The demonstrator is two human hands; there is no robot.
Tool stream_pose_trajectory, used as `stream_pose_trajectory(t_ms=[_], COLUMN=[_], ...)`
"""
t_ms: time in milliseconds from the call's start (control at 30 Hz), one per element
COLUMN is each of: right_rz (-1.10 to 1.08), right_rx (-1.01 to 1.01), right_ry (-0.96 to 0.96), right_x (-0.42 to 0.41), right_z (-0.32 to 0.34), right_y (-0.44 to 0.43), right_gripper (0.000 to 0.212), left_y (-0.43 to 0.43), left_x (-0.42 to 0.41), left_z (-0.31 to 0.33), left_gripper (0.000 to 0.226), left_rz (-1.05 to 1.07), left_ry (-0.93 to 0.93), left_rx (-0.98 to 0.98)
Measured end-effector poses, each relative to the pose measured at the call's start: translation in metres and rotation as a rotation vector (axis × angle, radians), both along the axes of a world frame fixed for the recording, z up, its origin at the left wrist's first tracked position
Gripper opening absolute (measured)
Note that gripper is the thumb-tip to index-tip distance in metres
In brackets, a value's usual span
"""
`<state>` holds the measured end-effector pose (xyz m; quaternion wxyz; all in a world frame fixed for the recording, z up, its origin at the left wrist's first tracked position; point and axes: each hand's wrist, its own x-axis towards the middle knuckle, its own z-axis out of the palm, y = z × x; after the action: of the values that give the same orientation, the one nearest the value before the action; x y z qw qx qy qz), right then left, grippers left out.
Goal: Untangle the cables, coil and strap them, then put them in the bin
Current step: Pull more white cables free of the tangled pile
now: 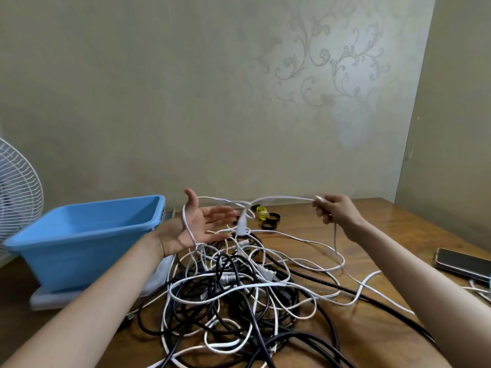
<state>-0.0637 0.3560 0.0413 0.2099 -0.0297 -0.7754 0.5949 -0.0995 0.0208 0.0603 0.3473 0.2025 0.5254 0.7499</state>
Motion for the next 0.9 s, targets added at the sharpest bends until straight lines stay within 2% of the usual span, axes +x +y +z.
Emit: stream_pose_trajectory(t_ms=[100,200,233,267,333,400,433,467,500,567,600,667,700,767,900], right_rz=[0.051,0.089,0.096,0.113,0.188,0.306,0.365,0.417,0.461,0.533,0.559,0.595,0.596,0.6,0.659], right_rx=[-0.305,-0.623,-0.715,-0.768,-0.748,-0.692,-0.686,-0.691,-0.694,-0.687,-0.672,-0.639,-0.638,-0.676,-0.782], right_ry=[0.004,0.066,0.075,0.077,0.068,0.066,0.067,0.068,0.07,0.076,0.084,0.121,0.16,0.272,0.407], right_x=[-0.002,-0.007,-0.007,-0.008,-0.006,-0.003,-0.002,-0.001,0.0,0.001,0.001,0.002,0.002,0.002,-0.005], right_z=[-0.007,-0.005,-0.002,0.0,0.005,0.009,0.012,0.015,0.018,0.026,0.03,0.039,0.044,0.057,0.075], right_y=[0.006,0.003,0.001,0.0,-0.003,-0.013,-0.02,-0.029,-0.038,-0.056,-0.064,-0.077,-0.081,-0.084,-0.072], right_gripper=[0.028,0.028,0.028,0.028,0.025,0.026,0.027,0.028,0.029,0.033,0.033,0.032,0.032,0.032,0.036], left_y=[0.0,0.003,0.003,0.003,0.003,0.011,0.018,0.026,0.034,0.053,0.061,0.075,0.079,0.078,0.069], left_x=[-0.011,-0.015,-0.015,-0.014,-0.009,-0.009,-0.004,0.003,0.01,0.021,0.024,0.019,0.017,0.011,0.008], left_z=[-0.006,-0.01,-0.01,-0.008,-0.004,-0.007,-0.006,-0.004,-0.004,-0.005,-0.007,-0.018,-0.022,-0.027,-0.027], left_gripper=[0.081,0.057,0.049,0.04,0.018,0.033,0.04,0.043,0.042,0.036,0.029,0.012,0.013,0.022,0.015], left_rz=[0.211,0.358,0.379,0.374,0.344,0.483,0.653,0.81,0.875,0.714,0.568,0.368,0.332,0.342,0.276], left_ry=[-0.048,-0.109,-0.073,0.016,0.33,0.639,0.798,0.951,1.058,1.161,1.217,1.382,1.413,1.36,1.279], left_rx=[-0.082,-0.035,-0.037,-0.099,-0.442,-0.699,-0.713,-0.65,-0.547,-0.416,-0.441,-0.694,-0.833,-0.974,-0.933])
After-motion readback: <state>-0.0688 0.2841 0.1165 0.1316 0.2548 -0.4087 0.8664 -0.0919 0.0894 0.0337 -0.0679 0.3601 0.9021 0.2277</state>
